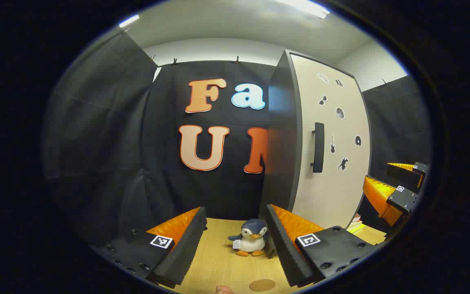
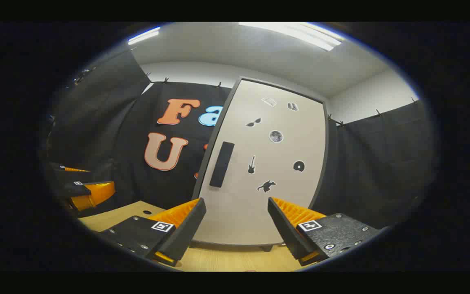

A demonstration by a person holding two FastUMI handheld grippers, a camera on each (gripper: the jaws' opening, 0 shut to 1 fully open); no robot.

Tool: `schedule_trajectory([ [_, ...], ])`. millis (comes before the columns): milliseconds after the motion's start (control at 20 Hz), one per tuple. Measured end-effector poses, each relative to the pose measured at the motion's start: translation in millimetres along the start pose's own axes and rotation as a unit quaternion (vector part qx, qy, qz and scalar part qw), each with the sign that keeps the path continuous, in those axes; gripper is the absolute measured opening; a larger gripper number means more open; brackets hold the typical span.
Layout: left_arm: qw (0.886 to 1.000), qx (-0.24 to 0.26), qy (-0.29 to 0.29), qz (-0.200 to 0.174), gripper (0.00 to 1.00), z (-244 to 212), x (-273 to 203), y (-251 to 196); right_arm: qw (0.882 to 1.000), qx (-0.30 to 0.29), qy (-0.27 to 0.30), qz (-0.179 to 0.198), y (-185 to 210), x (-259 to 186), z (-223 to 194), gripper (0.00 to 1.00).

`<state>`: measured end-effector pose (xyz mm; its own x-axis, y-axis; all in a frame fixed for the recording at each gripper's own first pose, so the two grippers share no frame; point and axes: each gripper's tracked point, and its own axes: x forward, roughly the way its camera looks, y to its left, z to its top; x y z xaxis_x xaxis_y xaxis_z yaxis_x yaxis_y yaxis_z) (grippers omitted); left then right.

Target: Open the cabinet door with the right hand, grasp the bottle in the cabinet with the left hand and place it on the coaster, then close the cabinet door with the right hand.

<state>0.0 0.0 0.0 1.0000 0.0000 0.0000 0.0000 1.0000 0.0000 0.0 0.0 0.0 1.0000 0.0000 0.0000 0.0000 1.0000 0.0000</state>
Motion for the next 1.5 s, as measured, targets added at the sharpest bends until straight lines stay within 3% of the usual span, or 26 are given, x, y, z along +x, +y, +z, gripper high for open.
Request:
schedule_trajectory([
  [300, 1.0, -0.003, 0.0, 0.022, 0.95, 2, 4, 10, 1.0, -0.01, -0.001, 0.019, 8, 0, -4, 0.95],
  [800, 0.999, 0.036, -0.018, 0.027, 0.95, 16, -2, 2, 0.998, 0.048, 0.007, 0.038, 8, 7, -15, 0.95],
  [1500, 0.999, 0.029, -0.007, 0.029, 0.95, 21, 6, 17, 0.996, 0.07, -0.003, 0.047, 29, 77, 7, 0.95],
])
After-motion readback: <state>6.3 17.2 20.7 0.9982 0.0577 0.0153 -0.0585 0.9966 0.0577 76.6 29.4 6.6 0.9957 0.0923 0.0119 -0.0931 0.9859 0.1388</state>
